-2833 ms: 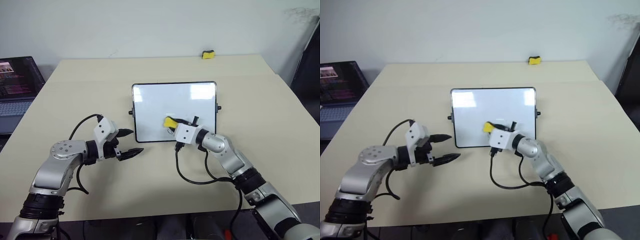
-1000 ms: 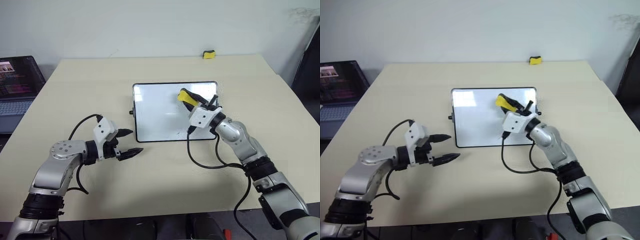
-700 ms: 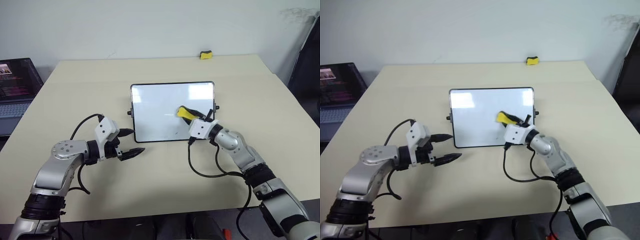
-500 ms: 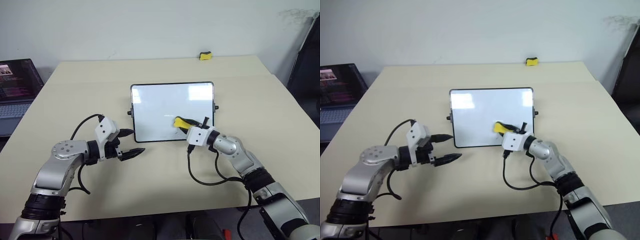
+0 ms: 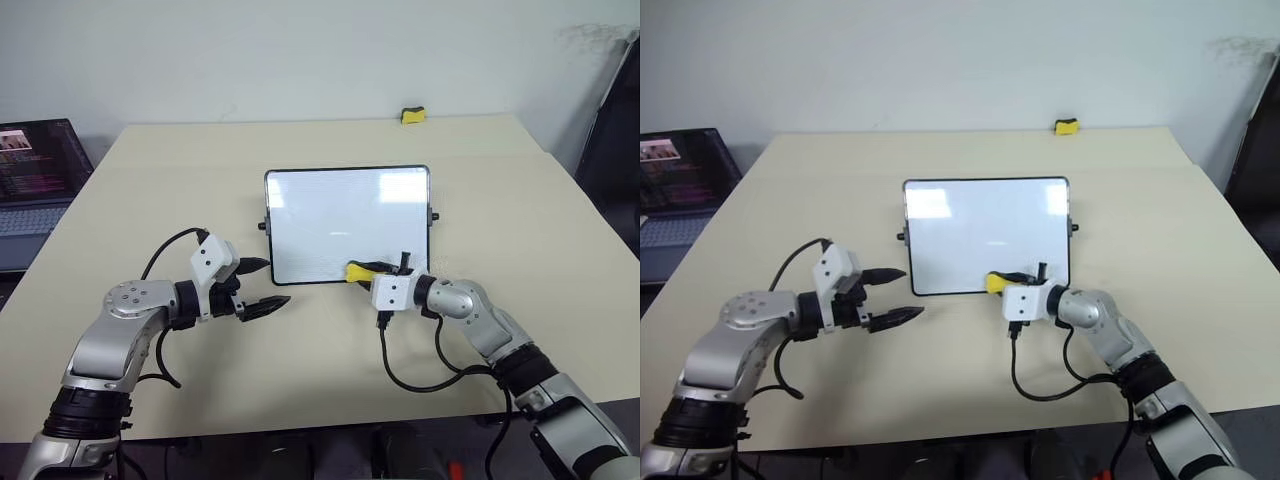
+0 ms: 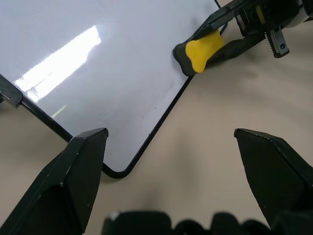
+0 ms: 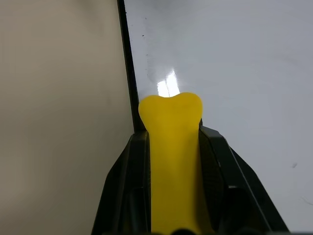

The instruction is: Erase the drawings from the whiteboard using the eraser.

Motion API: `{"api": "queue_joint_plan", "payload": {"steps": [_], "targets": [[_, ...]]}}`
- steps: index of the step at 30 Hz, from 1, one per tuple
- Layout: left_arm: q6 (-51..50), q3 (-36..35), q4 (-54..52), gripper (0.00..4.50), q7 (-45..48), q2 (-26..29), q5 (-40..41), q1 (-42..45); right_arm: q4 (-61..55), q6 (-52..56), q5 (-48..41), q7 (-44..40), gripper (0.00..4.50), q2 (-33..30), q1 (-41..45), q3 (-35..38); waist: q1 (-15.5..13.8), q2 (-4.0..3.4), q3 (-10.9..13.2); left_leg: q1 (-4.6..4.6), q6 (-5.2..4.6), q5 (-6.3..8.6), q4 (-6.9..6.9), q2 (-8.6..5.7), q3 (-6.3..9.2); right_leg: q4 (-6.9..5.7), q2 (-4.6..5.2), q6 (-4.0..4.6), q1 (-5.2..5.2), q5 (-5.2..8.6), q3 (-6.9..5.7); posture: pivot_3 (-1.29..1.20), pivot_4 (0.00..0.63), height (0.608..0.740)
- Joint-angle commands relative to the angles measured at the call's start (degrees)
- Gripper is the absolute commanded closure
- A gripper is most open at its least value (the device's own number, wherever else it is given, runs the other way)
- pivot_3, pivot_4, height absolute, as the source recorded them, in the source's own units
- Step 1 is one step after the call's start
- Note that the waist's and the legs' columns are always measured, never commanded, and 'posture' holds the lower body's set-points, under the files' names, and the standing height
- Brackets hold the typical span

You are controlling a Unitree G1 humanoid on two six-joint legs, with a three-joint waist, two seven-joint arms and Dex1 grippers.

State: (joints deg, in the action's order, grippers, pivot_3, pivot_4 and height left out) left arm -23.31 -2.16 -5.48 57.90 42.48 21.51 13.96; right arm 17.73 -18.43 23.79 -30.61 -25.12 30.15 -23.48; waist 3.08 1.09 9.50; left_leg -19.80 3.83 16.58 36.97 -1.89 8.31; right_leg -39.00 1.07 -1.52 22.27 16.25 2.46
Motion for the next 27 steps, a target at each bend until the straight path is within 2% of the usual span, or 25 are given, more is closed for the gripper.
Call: {"api": "queue_joint_plan", "payload": {"steps": [1, 7, 10, 16, 21, 27], "targets": [[0.4, -0.9, -2.3, 0.0, -0.3, 0.0, 0.6, 0.6, -0.2, 2.4, 1.5, 5.6, 3.51, -2.1, 1.8, 5.4, -0.1, 0.0, 0.0, 0.0, 0.0, 0.0, 0.0, 0.0, 0.0, 0.0, 0.0, 0.0, 0.0, 0.0, 0.0, 0.0, 0.15, 0.74], [0.4, -0.7, -2.3, 0.0, -0.4, -0.2, 0.5, 0.6, 0.8, 4.6, 4.3, 14.1, 3.51, -3.2, 3.4, 8.4, -0.2, 0.0, 0.0, 0.0, 0.0, 0.0, 0.01, -0.01, -0.01, 0.0, 0.0, 0.0, -0.01, 0.0, 0.0, 0.0, 0.15, 0.74], [0.4, -0.6, -2.3, 0.0, -0.4, -0.4, 0.5, 0.6, 0.2, 5.6, 3.9, 14.8, 3.51, -2.4, 3.7, 8.9, -0.1, 0.0, 0.0, 0.0, 0.0, 0.0, -0.01, 0.0, -0.03, 0.01, 0.0, 0.0, 0.0, 0.0, 0.02, 0.0, 0.15, 0.74], [0.4, -0.6, -2.4, 0.0, -0.3, -0.5, 0.5, 0.6, -2.7, 5.6, -0.2, 7.4, 3.51, -0.1, 1.1, 6.1, 0.2, 0.01, 0.0, 0.01, 0.0, 0.0, -0.03, 0.02, -0.06, 0.02, 0.0, 0.0, 0.0, 0.0, 0.03, 0.0, 0.15, 0.74], [-0.4, -0.6, -3.6, 0.0, -0.3, -0.6, 1.2, 0.7, -7.3, 8.4, -3.2, 6.1, 3.51, 1.7, -1.2, 8.0, 0.2, -0.02, 0.0, -0.01, 0.0, 0.01, -0.05, 0.02, -0.03, 0.02, 0.0, 0.0, 0.02, 0.0, 0.02, 0.0, 0.15, 0.74], [-1.4, 0.7, -6.9, 0.0, 1.3, -0.4, 2.2, 3.7, -22.2, 22.5, -12.5, 1.3, 3.51, 5.0, -8.1, 11.6, -0.2, -0.03, 0.1, -0.15, 0.03, 0.02, -0.08, 0.02, 0.24, 0.08, 0.0, 0.03, 0.05, 0.03, 0.03, 0.0, 0.15, 0.74]]}}
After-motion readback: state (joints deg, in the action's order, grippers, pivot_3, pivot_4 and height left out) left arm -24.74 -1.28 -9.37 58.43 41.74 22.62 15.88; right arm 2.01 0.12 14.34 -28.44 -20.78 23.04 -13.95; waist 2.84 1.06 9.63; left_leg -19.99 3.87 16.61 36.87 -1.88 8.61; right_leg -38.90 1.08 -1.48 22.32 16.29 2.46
